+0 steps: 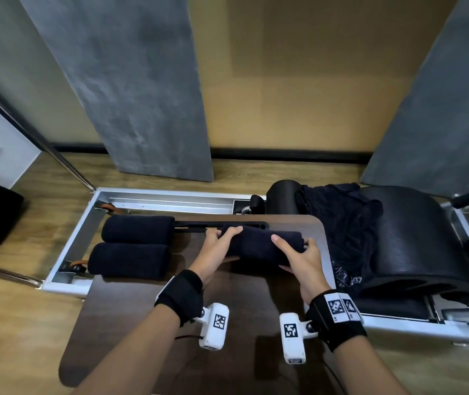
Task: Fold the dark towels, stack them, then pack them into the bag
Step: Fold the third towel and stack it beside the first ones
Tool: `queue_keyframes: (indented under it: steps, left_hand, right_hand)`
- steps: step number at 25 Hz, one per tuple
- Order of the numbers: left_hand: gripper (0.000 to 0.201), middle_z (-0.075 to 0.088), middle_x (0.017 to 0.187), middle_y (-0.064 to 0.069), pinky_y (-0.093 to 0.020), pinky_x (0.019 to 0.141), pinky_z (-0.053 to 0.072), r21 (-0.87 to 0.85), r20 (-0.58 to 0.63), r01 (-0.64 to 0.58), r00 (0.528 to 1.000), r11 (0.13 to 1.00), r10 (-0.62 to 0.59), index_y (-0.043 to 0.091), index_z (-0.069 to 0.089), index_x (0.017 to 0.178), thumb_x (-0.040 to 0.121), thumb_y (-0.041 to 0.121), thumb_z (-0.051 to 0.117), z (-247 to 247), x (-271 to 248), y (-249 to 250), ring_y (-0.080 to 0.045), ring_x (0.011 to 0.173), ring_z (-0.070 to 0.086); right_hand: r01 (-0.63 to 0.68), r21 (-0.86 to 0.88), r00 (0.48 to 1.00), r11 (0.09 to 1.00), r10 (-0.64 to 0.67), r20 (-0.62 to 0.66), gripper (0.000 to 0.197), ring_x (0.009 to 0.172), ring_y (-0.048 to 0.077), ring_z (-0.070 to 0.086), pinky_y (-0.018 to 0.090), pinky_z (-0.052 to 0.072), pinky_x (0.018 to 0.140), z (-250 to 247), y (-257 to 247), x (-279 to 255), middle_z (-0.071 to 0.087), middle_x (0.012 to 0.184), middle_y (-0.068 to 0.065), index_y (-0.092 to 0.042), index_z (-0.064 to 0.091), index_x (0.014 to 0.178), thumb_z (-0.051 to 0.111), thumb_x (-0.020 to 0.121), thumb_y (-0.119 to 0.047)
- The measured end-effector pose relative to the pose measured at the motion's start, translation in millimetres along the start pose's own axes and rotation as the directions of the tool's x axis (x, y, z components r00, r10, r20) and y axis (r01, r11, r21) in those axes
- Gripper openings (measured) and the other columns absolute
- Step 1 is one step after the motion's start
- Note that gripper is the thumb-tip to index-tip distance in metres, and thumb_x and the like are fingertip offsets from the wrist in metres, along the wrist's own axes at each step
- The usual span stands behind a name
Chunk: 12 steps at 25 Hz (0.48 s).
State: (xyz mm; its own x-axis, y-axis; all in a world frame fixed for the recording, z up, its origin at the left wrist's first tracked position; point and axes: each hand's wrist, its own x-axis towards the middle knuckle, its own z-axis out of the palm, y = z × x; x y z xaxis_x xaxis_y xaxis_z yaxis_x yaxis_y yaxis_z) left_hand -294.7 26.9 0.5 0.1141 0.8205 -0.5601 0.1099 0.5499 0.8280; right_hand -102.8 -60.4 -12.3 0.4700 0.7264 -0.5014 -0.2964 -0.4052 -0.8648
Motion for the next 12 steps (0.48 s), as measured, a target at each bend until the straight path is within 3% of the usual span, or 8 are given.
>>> queue_keyframes:
  steps: [2,6,10,12]
  left_hand:
    - [0.081,0.068,0.128,-0.017,-0.055,0.101,0.059,-0.158,0.013,0.022,1.000,0.987,-0.020,0.003,0.049,0.131,0.071,0.044,0.085,-0.1,-9.3,1.6,-0.028,0.117,0.070]
    - [0.065,0.068,0.125,-0.014,-0.047,0.089,0.064,-0.283,-0.016,0.002,1.000,0.959,-0.007,0.006,0.052,0.128,0.079,0.030,0.087,-10.5,-25.4,-9.0,-0.025,0.111,0.070]
    - [0.052,0.069,0.124,-0.008,-0.037,0.075,0.062,-0.350,0.002,0.014,1.000,0.937,-0.015,0.018,0.052,0.128,0.087,0.022,0.083,-33.4,-43.8,-30.5,-0.021,0.109,0.070]
    - [0.053,0.070,0.127,-0.007,-0.036,0.075,0.063,-0.373,0.021,0.004,1.000,0.928,0.003,0.021,0.052,0.129,0.087,0.021,0.083,-51.7,-52.1,-39.2,-0.022,0.113,0.069]
  right_hand:
    - [0.004,0.069,0.999,0.998,-0.001,-0.045,0.064,0.100,0.021,0.075,0.041,0.064,0.086,-1.3,2.5,-5.9,0.074,0.111,0.007,-0.013,0.061,0.115,0.097,0.067,-0.037]
    - [0.047,0.227,0.995,0.973,-0.026,-0.094,0.050,0.100,0.029,0.077,0.033,0.060,0.078,-1.4,9.7,-27.1,0.080,0.102,0.013,-0.002,0.074,0.106,0.097,0.066,-0.022]
    - [0.038,0.307,0.997,0.951,-0.015,-0.078,0.050,0.107,0.033,0.075,0.041,0.059,0.094,12.3,18.9,-57.3,0.078,0.110,0.017,-0.001,0.074,0.112,0.095,0.069,-0.016]
    - [0.017,0.345,0.999,0.938,-0.006,-0.034,0.049,0.107,0.032,0.075,0.041,0.059,0.095,23.7,24.5,-75.7,0.078,0.110,0.018,0.000,0.074,0.113,0.093,0.071,-0.018]
